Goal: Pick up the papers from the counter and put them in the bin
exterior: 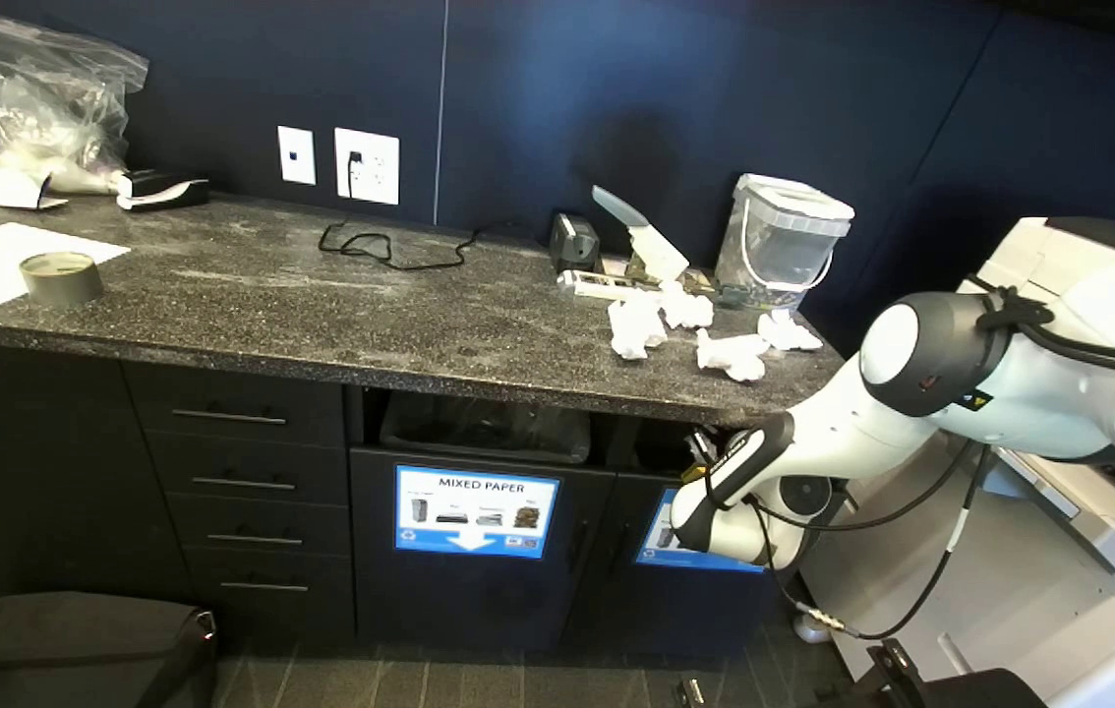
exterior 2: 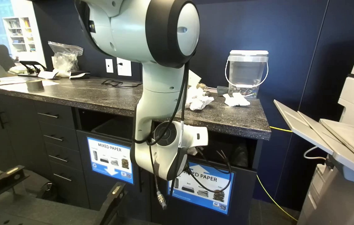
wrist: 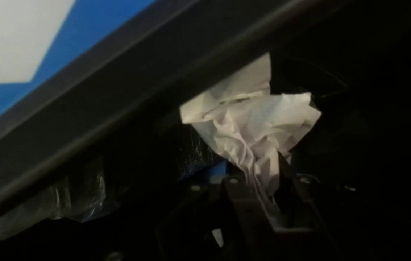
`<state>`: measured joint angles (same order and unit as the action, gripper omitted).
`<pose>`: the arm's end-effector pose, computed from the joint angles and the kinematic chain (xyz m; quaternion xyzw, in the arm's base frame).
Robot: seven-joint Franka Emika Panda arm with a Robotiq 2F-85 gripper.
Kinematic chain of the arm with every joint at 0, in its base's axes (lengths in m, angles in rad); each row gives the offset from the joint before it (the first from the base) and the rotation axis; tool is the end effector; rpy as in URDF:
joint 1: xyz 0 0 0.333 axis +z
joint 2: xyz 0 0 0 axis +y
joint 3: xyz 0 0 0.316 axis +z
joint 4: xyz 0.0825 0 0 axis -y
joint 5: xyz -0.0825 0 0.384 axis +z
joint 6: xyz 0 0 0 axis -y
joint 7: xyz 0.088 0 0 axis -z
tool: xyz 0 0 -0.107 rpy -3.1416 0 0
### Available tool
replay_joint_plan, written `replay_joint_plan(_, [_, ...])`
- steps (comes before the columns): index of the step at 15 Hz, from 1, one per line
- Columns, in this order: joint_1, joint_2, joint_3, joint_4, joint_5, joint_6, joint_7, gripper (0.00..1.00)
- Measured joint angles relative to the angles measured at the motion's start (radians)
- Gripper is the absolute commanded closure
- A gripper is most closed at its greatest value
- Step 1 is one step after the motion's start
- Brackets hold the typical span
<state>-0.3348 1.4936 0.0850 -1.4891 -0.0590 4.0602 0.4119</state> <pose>0.5809 -0.1537 -0.0619 -0.8007 0.3046 -0.5112 0.0687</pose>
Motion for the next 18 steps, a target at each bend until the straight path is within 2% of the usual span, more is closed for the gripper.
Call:
replay_joint_plan(3, [0.005, -0.003, -0.001, 0.002, -0.013, -0.02, -0.023, 0.19])
replay_joint_plan(6, [0.013, -0.004, -0.005, 0.006, -0.014, -0.05, -0.066, 0.0])
replay_joint_plan(10, [0.028, -0.005, -0.023, 0.01, -0.014, -0.088, -0.133, 0.0])
replay_joint_plan(13, [0.049, -0.013, -0.064, -0.01, -0.019, -0.092, -0.202, 0.0])
replay_joint_plan(18, [0.083, -0.094, -0.13, -0.12, -0.058, -0.091, -0.308, 0.0])
